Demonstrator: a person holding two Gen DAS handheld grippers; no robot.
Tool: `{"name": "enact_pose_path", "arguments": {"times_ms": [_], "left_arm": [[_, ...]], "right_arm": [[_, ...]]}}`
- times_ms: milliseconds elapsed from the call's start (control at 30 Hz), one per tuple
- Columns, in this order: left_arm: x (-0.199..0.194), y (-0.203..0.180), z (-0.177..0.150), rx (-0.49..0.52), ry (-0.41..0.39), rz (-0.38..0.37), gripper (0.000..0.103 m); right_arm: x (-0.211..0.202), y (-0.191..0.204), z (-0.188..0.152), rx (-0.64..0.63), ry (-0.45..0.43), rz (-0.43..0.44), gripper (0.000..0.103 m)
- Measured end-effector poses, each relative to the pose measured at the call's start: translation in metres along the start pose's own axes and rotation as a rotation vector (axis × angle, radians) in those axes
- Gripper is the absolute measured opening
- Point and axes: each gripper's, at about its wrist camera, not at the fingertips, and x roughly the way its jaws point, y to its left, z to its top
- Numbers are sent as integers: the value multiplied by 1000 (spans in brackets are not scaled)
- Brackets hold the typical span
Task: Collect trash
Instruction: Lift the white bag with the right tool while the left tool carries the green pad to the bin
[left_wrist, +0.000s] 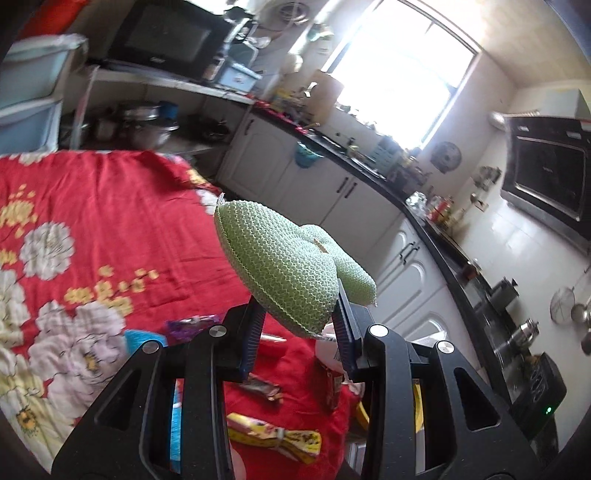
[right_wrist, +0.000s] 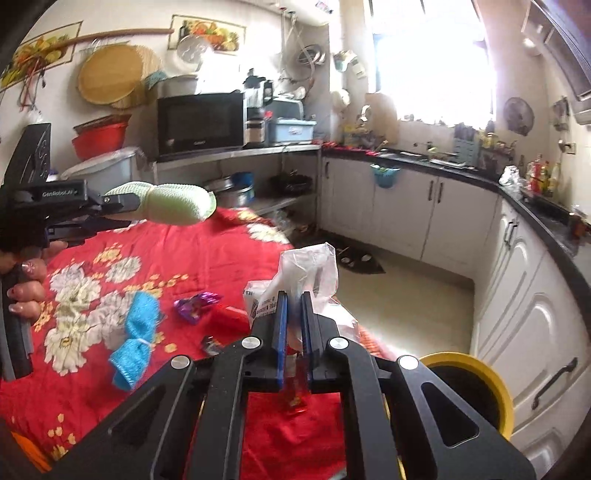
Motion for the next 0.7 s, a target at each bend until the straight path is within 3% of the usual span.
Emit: {"name": "enact_pose_path", "arguments": {"times_ms": [400, 700], "left_arm": [[33, -60, -6, 94, 36, -88, 28], [64, -107, -16, 176, 76, -144, 28]], "right_arm": [[-36, -65, 6, 134, -76, -61, 7], [-61, -100, 1, 169, -101, -163, 7]]}}
